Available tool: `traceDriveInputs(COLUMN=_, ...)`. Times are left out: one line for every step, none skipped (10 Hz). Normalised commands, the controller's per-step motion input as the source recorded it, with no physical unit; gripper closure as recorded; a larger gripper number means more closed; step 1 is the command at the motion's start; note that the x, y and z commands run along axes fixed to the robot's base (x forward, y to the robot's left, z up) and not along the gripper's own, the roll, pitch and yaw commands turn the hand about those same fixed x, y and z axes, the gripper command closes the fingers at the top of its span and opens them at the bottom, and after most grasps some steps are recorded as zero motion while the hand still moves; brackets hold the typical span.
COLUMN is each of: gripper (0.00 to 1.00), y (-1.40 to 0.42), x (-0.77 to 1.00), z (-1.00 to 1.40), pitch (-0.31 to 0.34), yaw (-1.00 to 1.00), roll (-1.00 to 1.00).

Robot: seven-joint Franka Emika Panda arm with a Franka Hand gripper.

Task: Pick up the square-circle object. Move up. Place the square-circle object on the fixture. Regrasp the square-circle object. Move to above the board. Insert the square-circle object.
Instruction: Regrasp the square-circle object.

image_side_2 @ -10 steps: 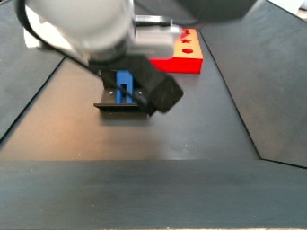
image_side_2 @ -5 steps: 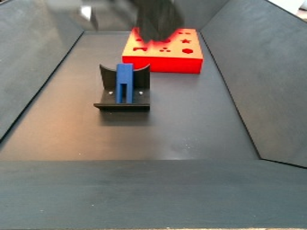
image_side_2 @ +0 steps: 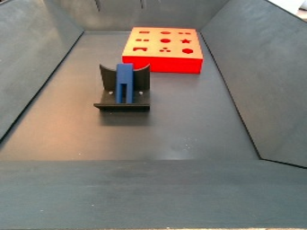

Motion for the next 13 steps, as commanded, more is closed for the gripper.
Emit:
traceDriveInputs(gripper=0.00, y=-0.04, x=-0.03, z=0.02, pitch=0.037, yaw=0.02, roll=1.00)
traceDriveInputs(gripper=0.00, y=-0.03, x=-0.03, z=0.02, pitch=0.030, yaw=0.02, roll=1.00)
traceDriveInputs(gripper=0.00, y=-0.03, x=-0.04, z=0.02, pitch=0.026, yaw=0.02, roll=1.00)
traceDriveInputs(gripper=0.00, y=-0.02, x=-0.03, z=0.01, pitch=0.017, yaw=0.03, roll=1.00)
traceDriveInputs(gripper=0.00, y=-0.02, x=-0.02, z=0.01, pitch=0.014, yaw=0.03, roll=1.00)
traceDriveInputs(gripper=0.00, y=-0.02, x=-0.02, z=0.01, pitch=0.009, yaw=0.03, roll=1.00)
traceDriveInputs(gripper=0.00, y=-0.02, x=-0.02, z=0.01, pitch=0.008, yaw=0.03, roll=1.00)
traceDriveInputs(gripper=0.00, y=-0.02, x=-0.02, z=0.01, pitch=0.013, yaw=0.03, roll=1.00)
traceDriveInputs(gripper=0.00, y=-0.02, x=-0.01, z=0.01, pitch=0.016, yaw=0.03, roll=1.00)
traceDriveInputs(gripper=0.00, y=-0.02, x=0.01, z=0.01, pitch=0.022, yaw=0.04, roll=1.00)
traceDriveInputs(gripper=0.00, y=-0.02, x=0.02, z=0.00, pitch=0.029, yaw=0.04, roll=1.00)
traceDriveInputs(gripper=0.00, y=-0.03, x=0.03, z=0.00, pitch=0.041, yaw=0.04, roll=1.00)
traceDriveInputs(gripper=0.00, y=-0.02, x=0.05, z=0.00, pitch=0.055, yaw=0.05, roll=1.00)
